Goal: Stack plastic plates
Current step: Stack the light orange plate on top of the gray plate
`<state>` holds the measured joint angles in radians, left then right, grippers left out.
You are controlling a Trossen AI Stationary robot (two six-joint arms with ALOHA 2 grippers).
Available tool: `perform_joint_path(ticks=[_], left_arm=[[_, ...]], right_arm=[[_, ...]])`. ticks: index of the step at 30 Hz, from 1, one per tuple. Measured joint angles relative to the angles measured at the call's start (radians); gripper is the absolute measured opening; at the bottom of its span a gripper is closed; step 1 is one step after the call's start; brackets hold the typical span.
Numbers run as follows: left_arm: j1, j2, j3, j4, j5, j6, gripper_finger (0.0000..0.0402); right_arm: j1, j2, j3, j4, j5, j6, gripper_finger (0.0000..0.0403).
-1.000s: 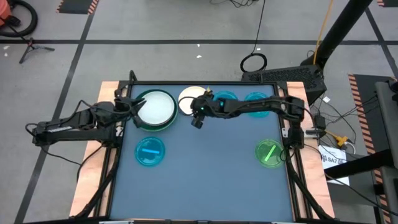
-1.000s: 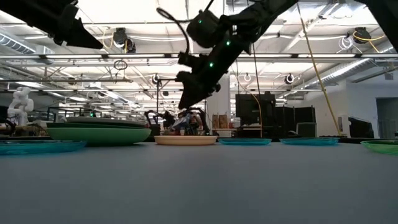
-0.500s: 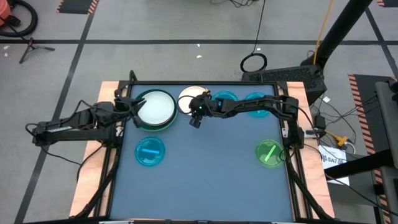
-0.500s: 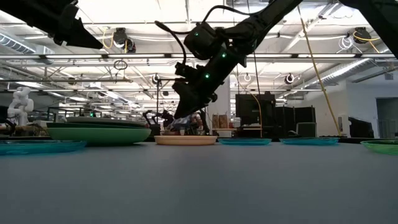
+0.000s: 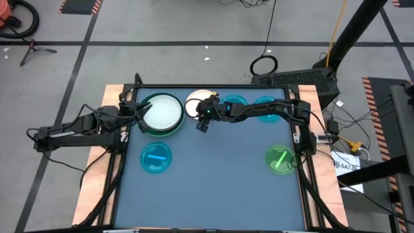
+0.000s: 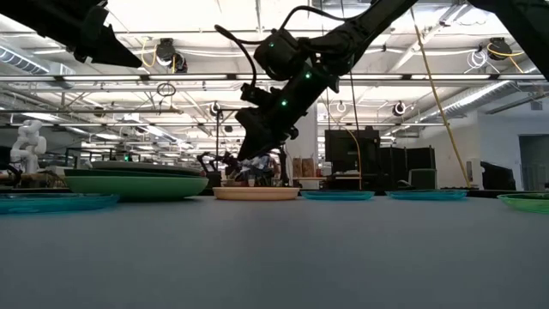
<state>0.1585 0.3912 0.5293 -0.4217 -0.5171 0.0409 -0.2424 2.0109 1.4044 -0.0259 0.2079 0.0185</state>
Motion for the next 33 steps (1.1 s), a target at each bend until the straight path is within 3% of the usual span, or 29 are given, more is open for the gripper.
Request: perform_joint_path(ticks=[21,28,33], left_arm=[[0.000,0.000,0.000,0.007,0.000,-0.018,0.0063],[0.000,0.000,0.001,0.001,0.000,-0.032,0.0063],[0.000,0.000,0.001,0.000,0.001,-0.027,0.0063]], right_arm=[[0.011,0.000,-0.021,0.011,0.006,0.057,0.0180],[0.033,0.000,-0.120,0.218,0.034,0.038,0.0180],[0.032,0.000,-0.142,0.232,0.057,-0.021,0.0180]])
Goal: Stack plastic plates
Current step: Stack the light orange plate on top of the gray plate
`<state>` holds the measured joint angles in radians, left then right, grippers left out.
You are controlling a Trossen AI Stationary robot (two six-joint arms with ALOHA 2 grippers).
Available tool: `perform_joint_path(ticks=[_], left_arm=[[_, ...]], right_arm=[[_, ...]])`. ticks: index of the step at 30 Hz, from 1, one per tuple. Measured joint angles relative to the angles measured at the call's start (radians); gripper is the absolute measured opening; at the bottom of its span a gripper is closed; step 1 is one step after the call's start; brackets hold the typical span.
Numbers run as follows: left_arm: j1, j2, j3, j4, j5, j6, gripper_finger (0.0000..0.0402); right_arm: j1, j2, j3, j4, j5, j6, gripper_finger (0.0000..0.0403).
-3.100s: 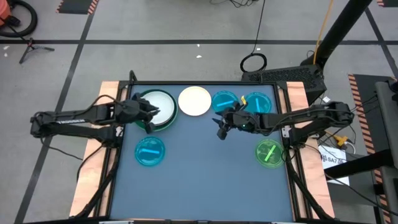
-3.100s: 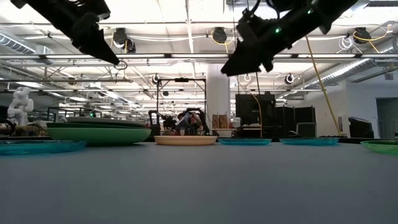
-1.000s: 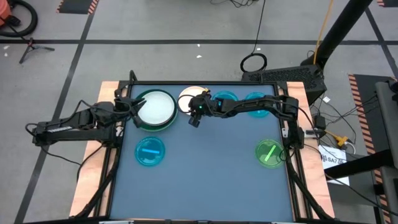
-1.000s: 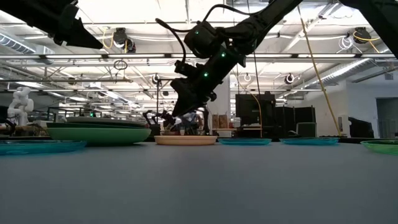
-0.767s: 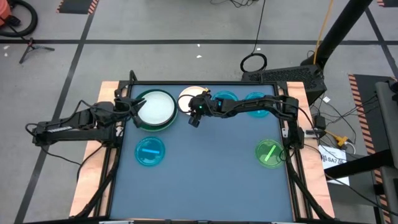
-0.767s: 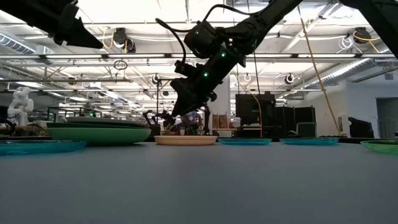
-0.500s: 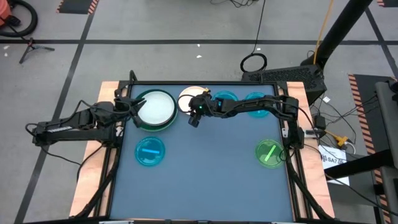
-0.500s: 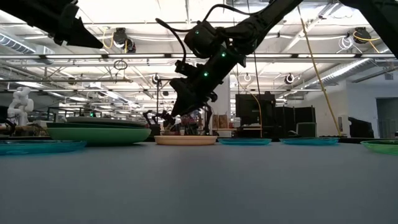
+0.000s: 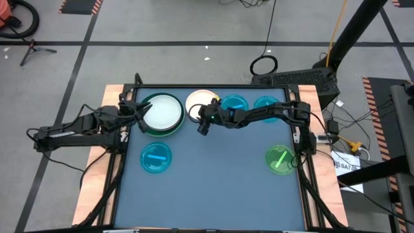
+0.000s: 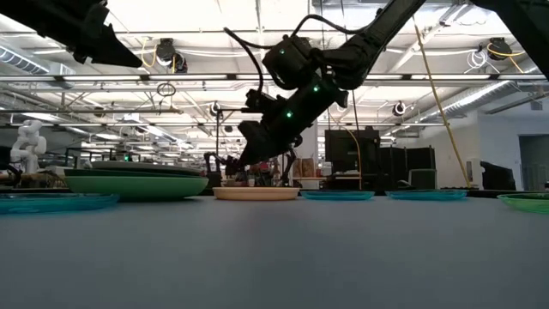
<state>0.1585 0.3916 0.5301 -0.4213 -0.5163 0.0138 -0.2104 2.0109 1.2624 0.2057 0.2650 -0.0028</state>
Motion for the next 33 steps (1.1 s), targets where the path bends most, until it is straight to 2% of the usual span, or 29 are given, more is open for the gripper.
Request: perform_joint_path(ticks=[6,26,29,33], left_arm=[[0.000,0.000,0.000,0.005,0.000,0.004,0.0063],[0.000,0.001,0.000,0.006,0.001,0.010,0.0063],[0.000,0.001,0.000,0.007,0.001,0.010,0.0063],[0.000,0.001,0.000,0.008,0.001,0.010,0.0063]], right_arm=[[-0.002,0.001,-0.023,-0.007,-0.004,-0.086,0.0180],[-0.022,0.132,-0.024,0.070,-0.035,-0.058,0.0179],[-0.026,0.148,-0.022,0.077,-0.057,-0.026,0.0162],[-0.026,0.149,-0.022,0.070,-0.084,-0.029,0.0108]])
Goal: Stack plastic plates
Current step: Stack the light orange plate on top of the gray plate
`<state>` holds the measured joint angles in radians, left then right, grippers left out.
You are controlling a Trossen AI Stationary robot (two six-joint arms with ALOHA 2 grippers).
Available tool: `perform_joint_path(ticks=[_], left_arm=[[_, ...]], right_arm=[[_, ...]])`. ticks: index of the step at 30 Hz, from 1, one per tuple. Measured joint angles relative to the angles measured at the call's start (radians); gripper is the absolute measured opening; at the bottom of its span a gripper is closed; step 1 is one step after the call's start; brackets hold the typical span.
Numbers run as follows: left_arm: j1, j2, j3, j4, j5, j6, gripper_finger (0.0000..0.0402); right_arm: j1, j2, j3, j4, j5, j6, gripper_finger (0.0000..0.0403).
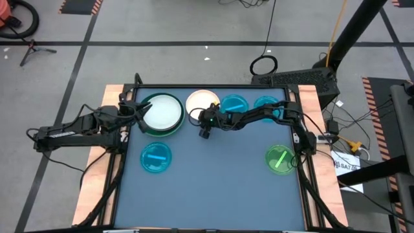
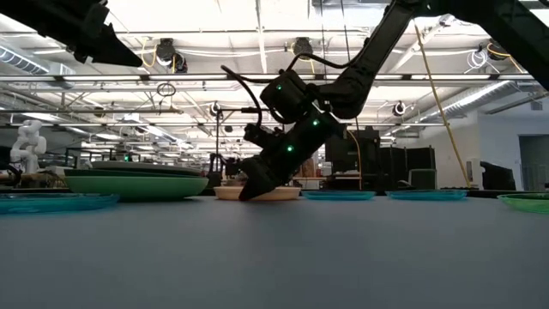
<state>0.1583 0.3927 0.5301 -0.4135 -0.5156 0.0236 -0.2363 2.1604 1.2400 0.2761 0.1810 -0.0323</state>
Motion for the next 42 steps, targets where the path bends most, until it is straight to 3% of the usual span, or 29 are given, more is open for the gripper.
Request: perform_joint_path(ticks=[4,6,9,16,21,30,42], left_arm=[[0.000,0.000,0.000,0.004,0.000,-0.001,0.0063],[0.000,0.000,0.000,0.006,0.000,-0.001,0.0063],[0.000,0.000,0.000,0.012,0.000,-0.002,0.0063],[0.000,0.000,0.000,0.026,0.000,-0.002,0.0063],[0.000,0.000,0.000,0.028,0.000,-0.001,0.0063],[0.000,0.000,0.000,0.037,0.000,0.002,0.0063],[-0.001,0.000,0.000,0.041,0.000,0.008,0.0063]], right_arm=[[0.001,-0.022,-0.002,-0.001,-0.002,-0.060,0.0030],[0.002,-0.043,-0.005,-0.007,0.010,-0.105,0.0011],[0.002,-0.079,0.012,-0.017,0.052,-0.144,0.0015],[0.002,-0.124,0.111,0.003,0.026,-0.235,0.0007],[0.008,-0.072,0.237,0.013,-0.102,-0.216,0.0007],[0.069,0.093,0.477,-0.003,-0.108,-0.289,0.0012],[0.077,0.147,0.530,-0.025,-0.104,-0.278,0.0035]])
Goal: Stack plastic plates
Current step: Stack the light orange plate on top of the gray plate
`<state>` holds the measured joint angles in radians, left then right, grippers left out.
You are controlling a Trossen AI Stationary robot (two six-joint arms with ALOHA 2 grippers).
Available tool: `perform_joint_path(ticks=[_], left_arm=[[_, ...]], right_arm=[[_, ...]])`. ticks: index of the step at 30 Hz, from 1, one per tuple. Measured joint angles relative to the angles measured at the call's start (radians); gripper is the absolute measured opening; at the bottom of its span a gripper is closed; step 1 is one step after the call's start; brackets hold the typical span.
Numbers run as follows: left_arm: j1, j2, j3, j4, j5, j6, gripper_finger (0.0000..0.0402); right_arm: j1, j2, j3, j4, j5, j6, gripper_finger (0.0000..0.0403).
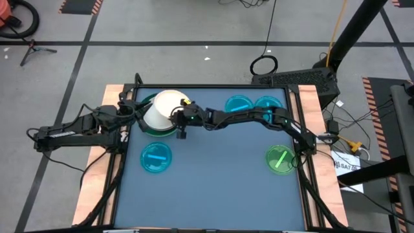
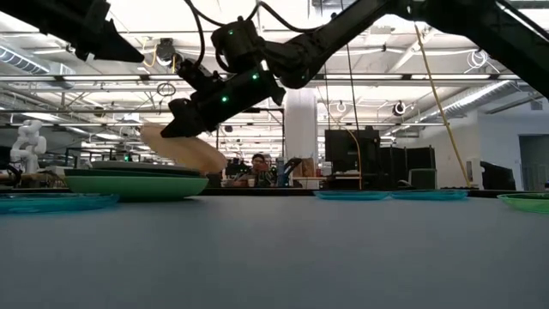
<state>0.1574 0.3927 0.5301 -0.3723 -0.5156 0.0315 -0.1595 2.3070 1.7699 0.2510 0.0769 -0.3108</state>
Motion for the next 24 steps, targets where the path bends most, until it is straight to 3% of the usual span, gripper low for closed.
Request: perform_joint_path(ticks=[18,24], left_arm=[[0.000,0.000,0.000,0.009,0.000,-0.007,0.0063],[0.000,0.000,0.000,0.001,0.000,-0.008,0.0063]], right_arm=[[-0.012,0.000,0.000,-0.028,0.004,0.071,0.0115],[-0.030,-0.058,-0.001,-0.175,0.151,0.147,0.0116]])
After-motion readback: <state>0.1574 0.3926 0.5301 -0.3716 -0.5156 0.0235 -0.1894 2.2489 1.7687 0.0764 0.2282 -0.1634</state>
